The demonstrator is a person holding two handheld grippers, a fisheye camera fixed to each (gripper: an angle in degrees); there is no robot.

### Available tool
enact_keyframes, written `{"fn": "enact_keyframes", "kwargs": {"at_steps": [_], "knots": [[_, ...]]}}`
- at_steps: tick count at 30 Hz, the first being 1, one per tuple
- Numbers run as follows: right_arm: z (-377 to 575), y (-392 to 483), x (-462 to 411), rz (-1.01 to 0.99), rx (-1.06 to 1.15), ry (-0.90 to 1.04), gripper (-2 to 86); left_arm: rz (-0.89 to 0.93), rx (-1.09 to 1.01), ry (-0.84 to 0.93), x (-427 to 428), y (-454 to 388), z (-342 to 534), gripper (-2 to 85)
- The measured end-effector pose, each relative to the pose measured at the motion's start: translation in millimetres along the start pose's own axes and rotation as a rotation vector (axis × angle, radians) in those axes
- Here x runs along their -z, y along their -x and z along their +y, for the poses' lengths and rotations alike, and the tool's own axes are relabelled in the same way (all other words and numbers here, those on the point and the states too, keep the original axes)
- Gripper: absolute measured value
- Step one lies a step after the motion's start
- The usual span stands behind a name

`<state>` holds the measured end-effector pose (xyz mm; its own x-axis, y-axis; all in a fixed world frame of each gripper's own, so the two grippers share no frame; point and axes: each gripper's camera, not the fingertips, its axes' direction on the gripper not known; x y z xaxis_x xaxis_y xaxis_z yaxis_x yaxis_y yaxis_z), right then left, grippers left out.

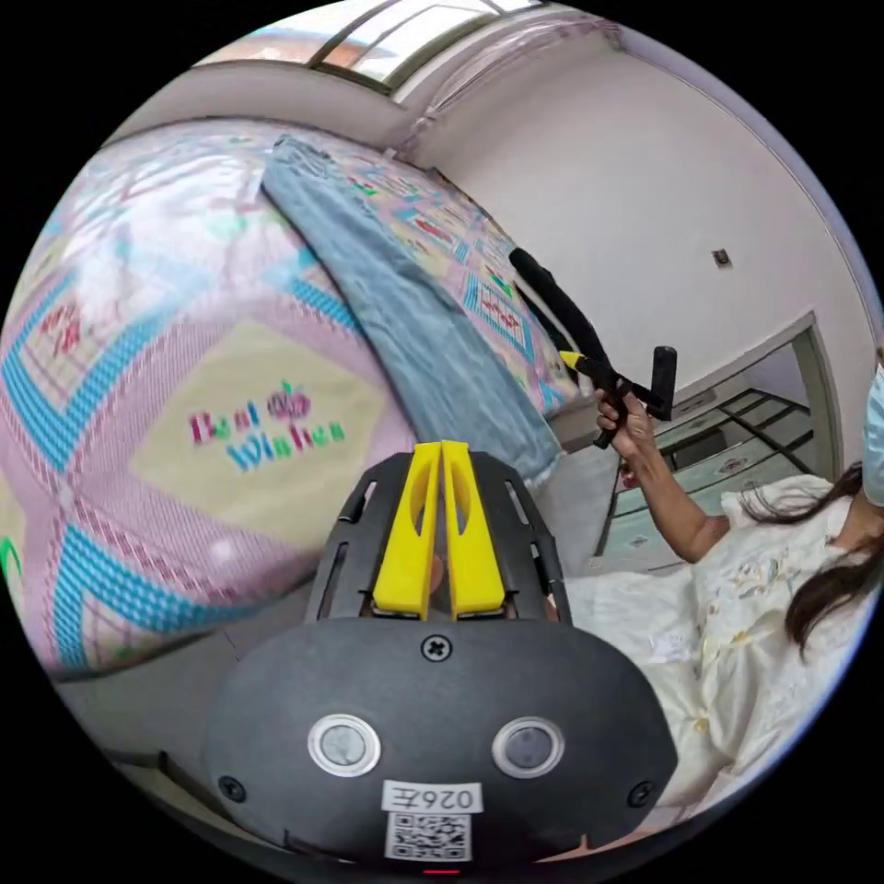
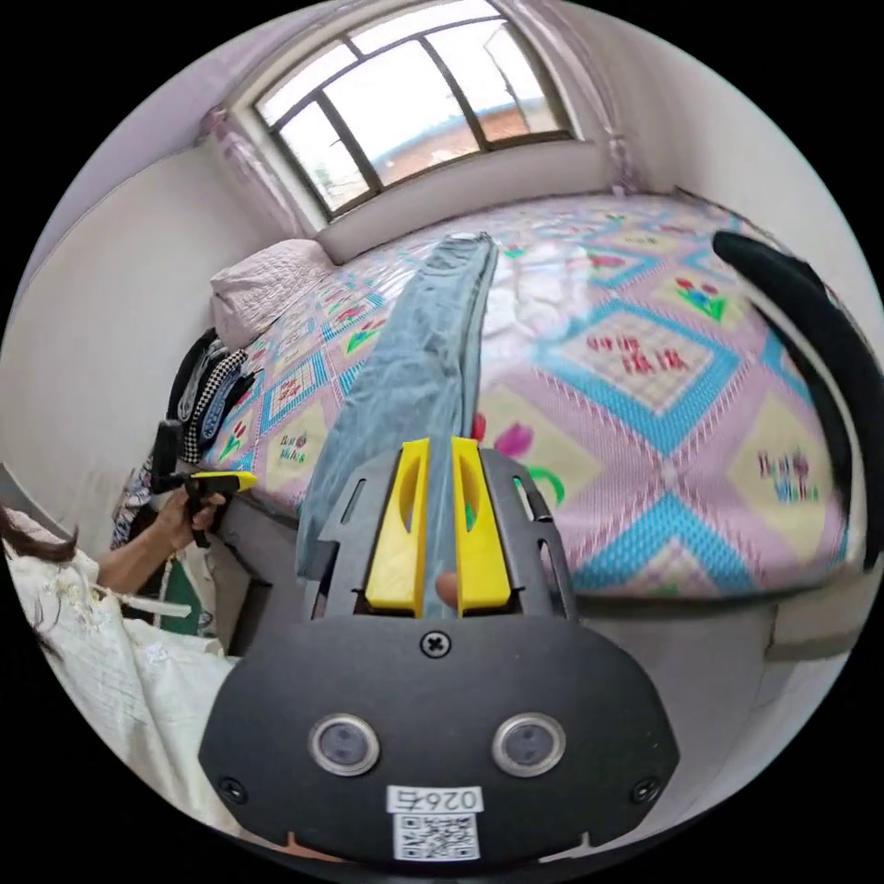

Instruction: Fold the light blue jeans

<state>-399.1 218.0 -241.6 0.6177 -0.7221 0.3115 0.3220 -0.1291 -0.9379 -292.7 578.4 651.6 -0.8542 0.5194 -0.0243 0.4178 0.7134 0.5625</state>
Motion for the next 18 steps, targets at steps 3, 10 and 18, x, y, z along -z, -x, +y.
{"fn": "enact_keyframes", "kwargs": {"at_steps": [3,10,18], "knots": [[-63.5,5.7,-39.0,0.024,0.105,0.001,-0.6,-0.047,-0.036,0.008,2.1,3.5,-73.2,-1.0],[-188.8,0.4,-169.6,0.044,0.229,0.153,0.3,-0.075,0.018,0.017,-26.9,24.7,-184.7,-1.0],[-253.9,-7.6,-262.4,0.071,0.338,0.299,2.3,0.039,0.06,0.022,-57.0,31.7,-226.9,-1.0]]}}
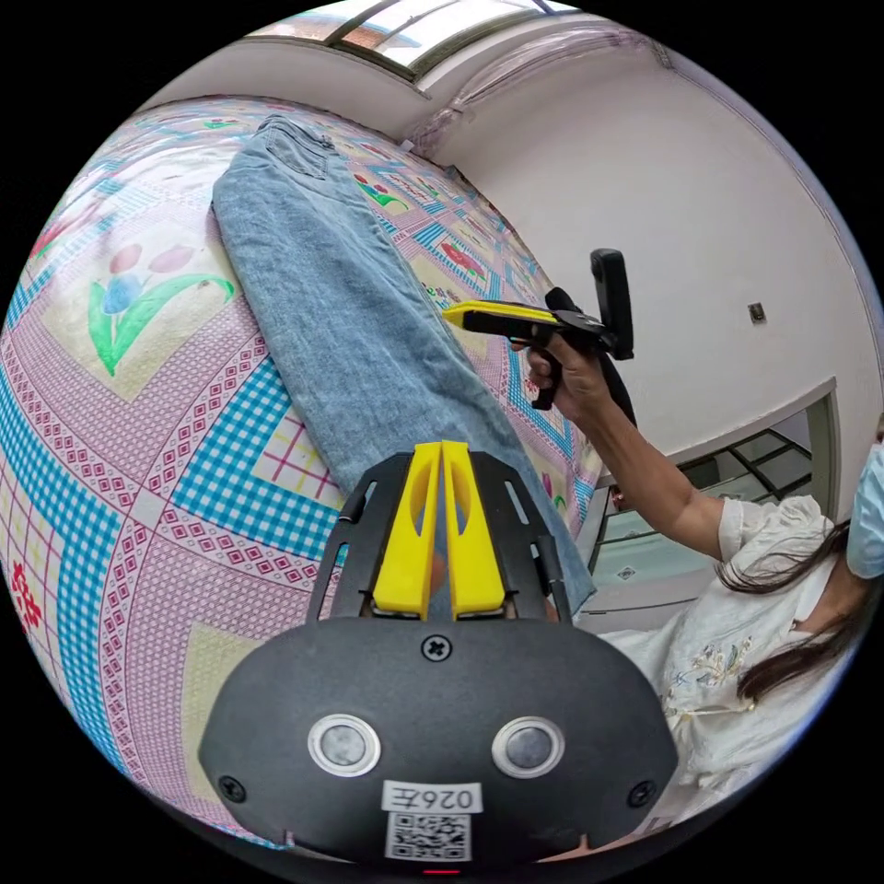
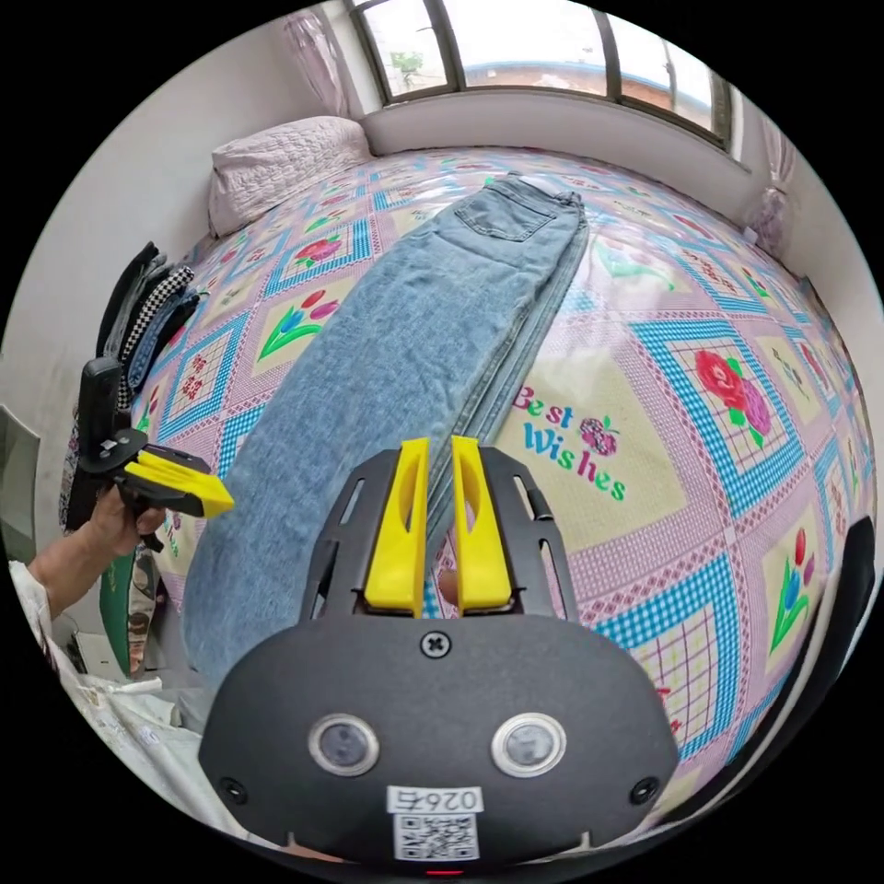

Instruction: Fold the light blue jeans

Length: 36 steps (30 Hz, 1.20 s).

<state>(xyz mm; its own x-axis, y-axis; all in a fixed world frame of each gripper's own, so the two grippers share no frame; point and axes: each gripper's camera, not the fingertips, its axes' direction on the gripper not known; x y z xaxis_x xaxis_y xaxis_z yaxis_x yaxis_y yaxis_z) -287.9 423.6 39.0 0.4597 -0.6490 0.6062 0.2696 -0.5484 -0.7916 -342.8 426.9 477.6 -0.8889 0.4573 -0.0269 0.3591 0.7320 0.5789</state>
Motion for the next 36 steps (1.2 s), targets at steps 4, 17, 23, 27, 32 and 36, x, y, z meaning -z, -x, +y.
{"fn": "enact_keyframes", "kwargs": {"at_steps": [4,17,23,27,32,36], "knots": [[-10.1,-3.3,-21.9,-0.029,0.026,0.047,3.5,0.028,0.005,0.001,-5.8,-9.7,-5.7,-1.0],[28.1,-4.3,-29.8,0.019,0.007,0.011,5.2,-0.729,0.063,-0.03,-20.8,-54.5,-32.5,1.7],[41.3,-6.6,-22.0,0.06,0.036,-0.018,-1.2,-0.69,-0.006,0.056,-36.8,-92.6,-55.5,-0.7],[58.1,-30.6,6.1,-0.001,-0.015,-0.099,-1.2,-0.692,-0.051,0.012,-22.9,-107.0,-55.1,-0.8],[69.2,-61.8,-14.1,-0.105,-0.089,-0.024,1.9,-0.539,0.079,-0.022,-12.7,-78.9,-42.3,-0.9],[77.0,-77.1,-4.3,-0.13,-0.121,-0.075,3.6,-0.453,0.05,-0.153,-5.1,-86.3,-57.1,-0.8]]}}
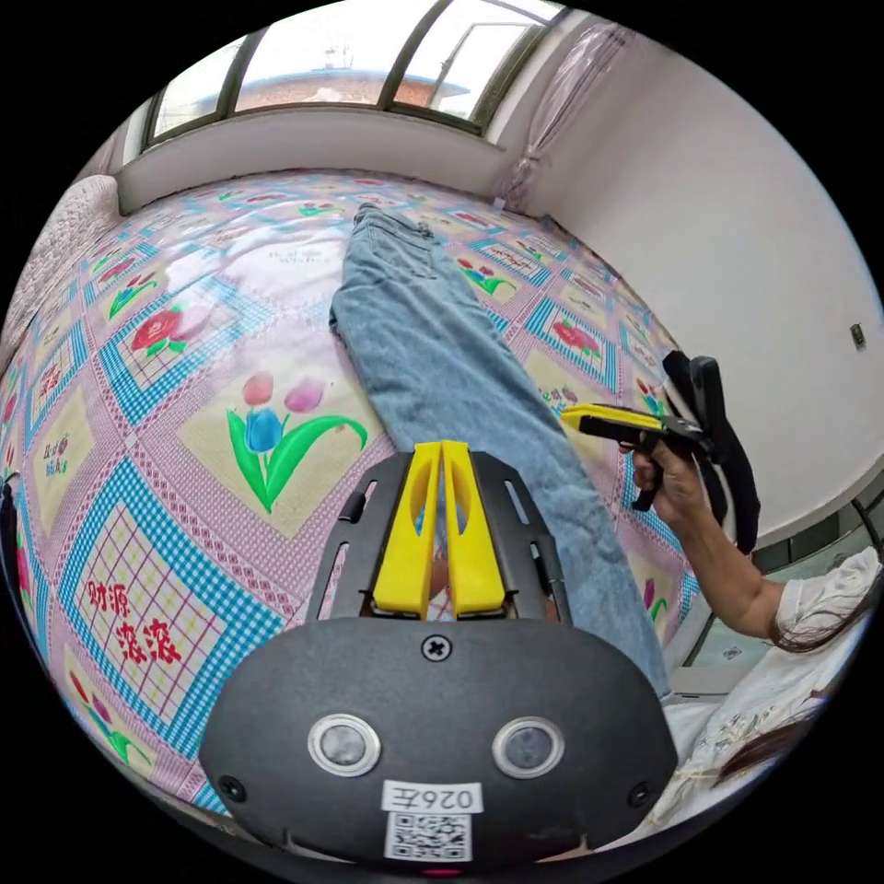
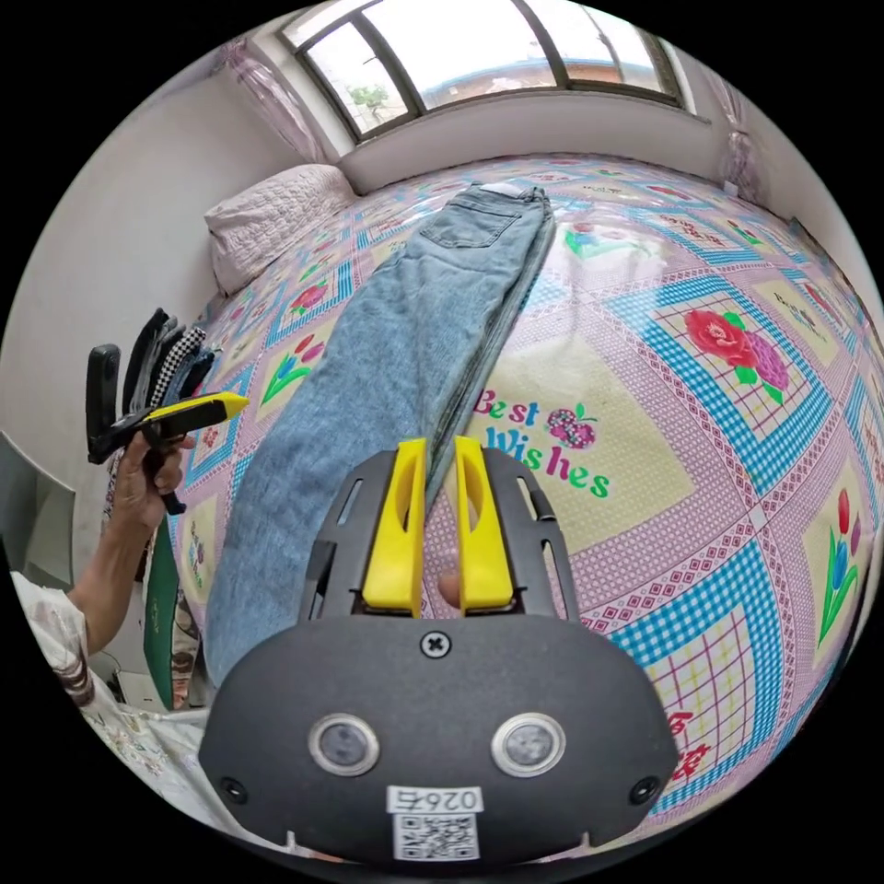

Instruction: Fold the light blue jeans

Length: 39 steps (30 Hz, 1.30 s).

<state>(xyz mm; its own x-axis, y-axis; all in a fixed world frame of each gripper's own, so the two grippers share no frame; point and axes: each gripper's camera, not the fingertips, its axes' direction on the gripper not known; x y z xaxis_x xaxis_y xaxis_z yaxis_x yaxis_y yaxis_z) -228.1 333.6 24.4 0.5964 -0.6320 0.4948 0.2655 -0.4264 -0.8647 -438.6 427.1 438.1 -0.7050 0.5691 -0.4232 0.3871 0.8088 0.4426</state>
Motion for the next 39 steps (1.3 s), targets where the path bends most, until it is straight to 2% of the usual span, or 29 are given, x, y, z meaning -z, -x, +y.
{"fn": "enact_keyframes", "kwargs": {"at_steps": [4,9,10,11,12,14,16,17,21,26,32,36,39], "knots": [[-21.2,-9.0,-5.0,-0.038,-0.034,-0.045,4.9,-0.029,0.001,-0.027,-21.8,-6.2,-36.1,0.1],[-57.3,-11.4,-12.6,0.006,-0.024,-0.095,6.3,-0.199,0.037,-0.071,-44.0,7.5,-88.6,6.5],[-66.7,-15.0,-19.3,0.033,-0.027,-0.091,2.7,-0.214,0.042,-0.067,-48.4,10.4,-94.0,6.9],[-71.5,-17.2,-25.4,0.047,-0.025,-0.077,0.9,-0.208,0.059,-0.019,-63.9,17.6,-105.0,6.2],[-80.0,-19.7,-44.4,0.061,0.018,0.019,0.2,-0.156,0.08,0.098,-86.2,24.8,-114.9,4.9],[-80.8,-23.9,-47.2,0.07,0.037,0.055,-0.5,-0.134,0.112,0.159,-101.2,25.8,-119.9,2.3],[-63.8,-31.2,-16.7,0.24,0.014,-0.088,-0.8,-0.16,0.072,0.056,-89.8,16.5,-113.4,0.1],[-60.9,-35.6,-14.7,0.263,0.006,-0.096,-0.7,-0.157,0.074,0.006,-82.5,15.7,-110.1,-0.3],[-61.0,-63.3,-10.5,0.067,-0.031,-0.119,0.6,0.015,0.122,-0.145,-68.0,33.6,-110.8,0.2],[-94.8,-48.1,-42.7,0.081,0.04,-0.073,3.5,0.1,0.13,-0.135,-94.0,43.2,-127.6,5.4],[-129.8,-30.3,-86.5,0.142,0.089,0.037,4.4,-0.061,0.119,-0.177,-108.9,35.4,-131.4,11.8],[-136.0,-18.9,-94.2,0.258,0.152,0.065,-0.5,-0.131,0.078,0.106,-163.3,25.1,-144.9,2.9],[-130.4,-19.2,-58.0,0.237,0.144,-0.057,-1.0,-0.228,-0.083,0.001,-153.8,-8.3,-139.3,2.6]]}}
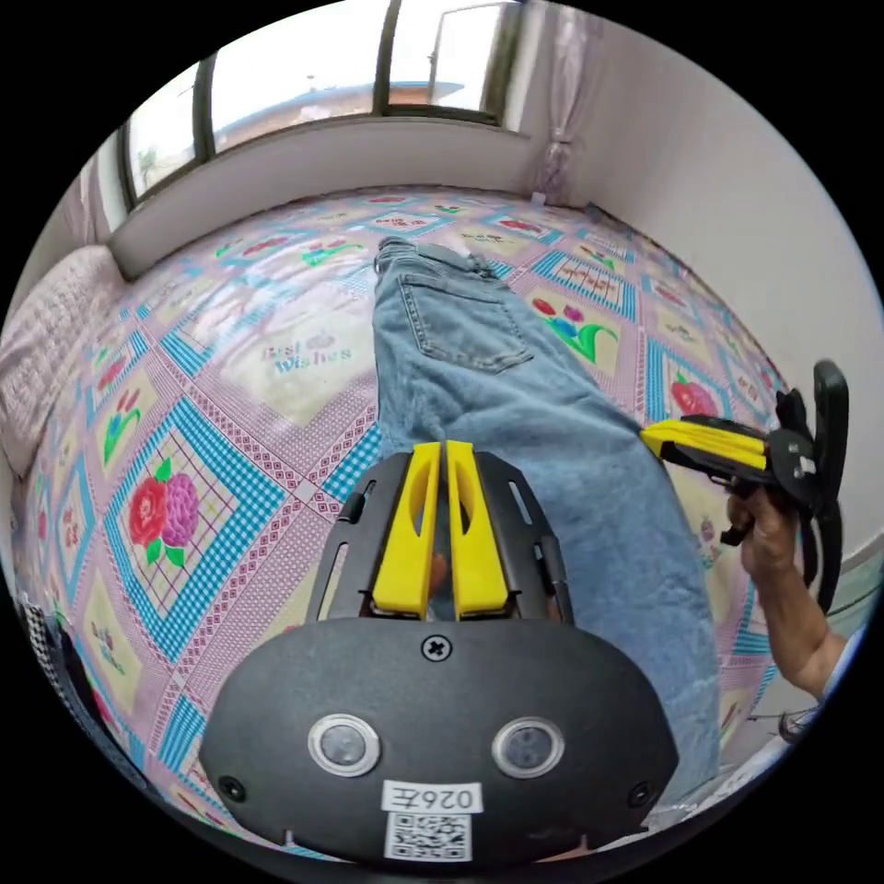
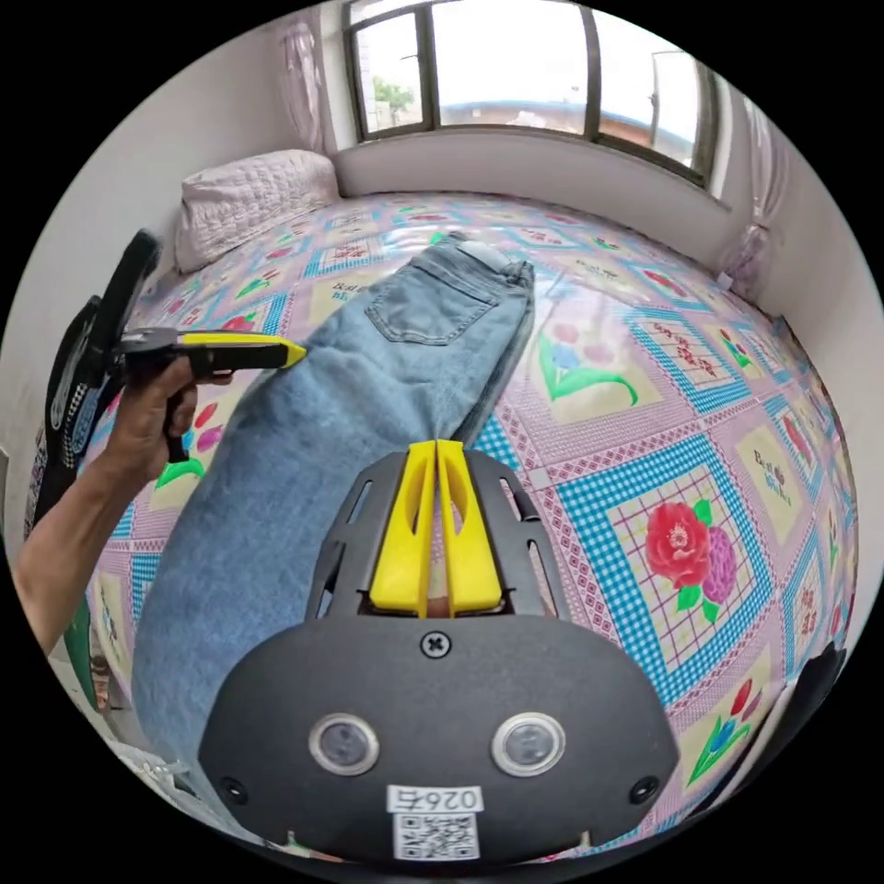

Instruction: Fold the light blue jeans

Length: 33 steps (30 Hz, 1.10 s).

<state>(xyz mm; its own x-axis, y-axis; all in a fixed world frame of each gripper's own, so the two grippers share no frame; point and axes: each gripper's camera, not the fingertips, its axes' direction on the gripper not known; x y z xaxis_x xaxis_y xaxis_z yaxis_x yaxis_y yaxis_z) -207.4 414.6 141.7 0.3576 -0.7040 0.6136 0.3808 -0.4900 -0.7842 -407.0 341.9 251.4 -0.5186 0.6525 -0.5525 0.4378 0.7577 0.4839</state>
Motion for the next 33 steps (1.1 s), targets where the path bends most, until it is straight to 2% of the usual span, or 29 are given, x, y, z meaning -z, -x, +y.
{"fn": "enact_keyframes", "kwargs": {"at_steps": [3,4,8,11,13,14,15,19,21,24,28,30,32,33], "knots": [[1.7,-18.1,-29.5,-0.054,-0.043,0.127,-0.7,-0.022,-0.004,0.147,-29.4,-2.4,-0.6,3.1],[4.8,-25.9,-32.9,-0.099,-0.079,0.112,-0.1,-0.021,0.005,0.139,-28.8,-1.9,1.3,2.2],[9.4,-37.4,-17.8,-0.095,-0.157,0.056,1.9,-0.043,0.061,-0.047,4.9,-2.8,20.0,-0.7],[5.0,-32.4,-0.7,-0.114,-0.141,-0.061,1.1,-0.024,-0.008,-0.151,14.0,-13.1,24.4,-0.9],[-7.8,-15.5,-7.3,-0.093,-0.071,-0.076,-0.2,-0.076,-0.051,-0.051,-13.9,-15.9,16.0,-1.0],[-11.9,-10.4,-15.7,-0.062,-0.044,-0.053,-0.4,-0.132,-0.053,0.107,-47.2,-11.4,9.8,-1.0],[-23.3,-5.0,-42.5,0.025,-0.026,0.086,-0.6,-0.116,-0.063,0.124,-57.4,-8.1,8.7,-1.0],[-43.4,-7.1,-31.8,0.108,-0.004,0.1,-0.9,-0.095,-0.043,0.067,-34.8,-5.0,3.1,-1.0],[-46.9,-6.1,-19.9,0.047,-0.011,0.042,-0.9,-0.094,-0.062,-0.025,-15.8,-10.1,1.8,-1.0],[-58.1,6.8,-13.8,-0.004,0.011,-0.023,-0.9,-0.05,-0.097,-0.066,-9.5,-15.5,-11.7,-1.0],[-81.9,30.5,-35.2,0.02,0.096,0.042,-0.9,-0.045,-0.135,0.013,-32.1,-7.4,-36.2,-1.0],[-84.2,33.9,-34.6,0.046,0.094,0.022,-0.9,-0.022,-0.133,0.177,-69.2,10.7,-50.6,-0.9],[-84.4,30.1,-32.0,0.057,0.057,-0.011,-0.9,0.032,-0.093,0.183,-72.8,24.1,-58.9,-0.9],[-85.2,25.1,-33.2,0.056,0.029,-0.017,-0.9,0.034,-0.065,0.105,-62.4,29.1,-63.6,-1.0]]}}
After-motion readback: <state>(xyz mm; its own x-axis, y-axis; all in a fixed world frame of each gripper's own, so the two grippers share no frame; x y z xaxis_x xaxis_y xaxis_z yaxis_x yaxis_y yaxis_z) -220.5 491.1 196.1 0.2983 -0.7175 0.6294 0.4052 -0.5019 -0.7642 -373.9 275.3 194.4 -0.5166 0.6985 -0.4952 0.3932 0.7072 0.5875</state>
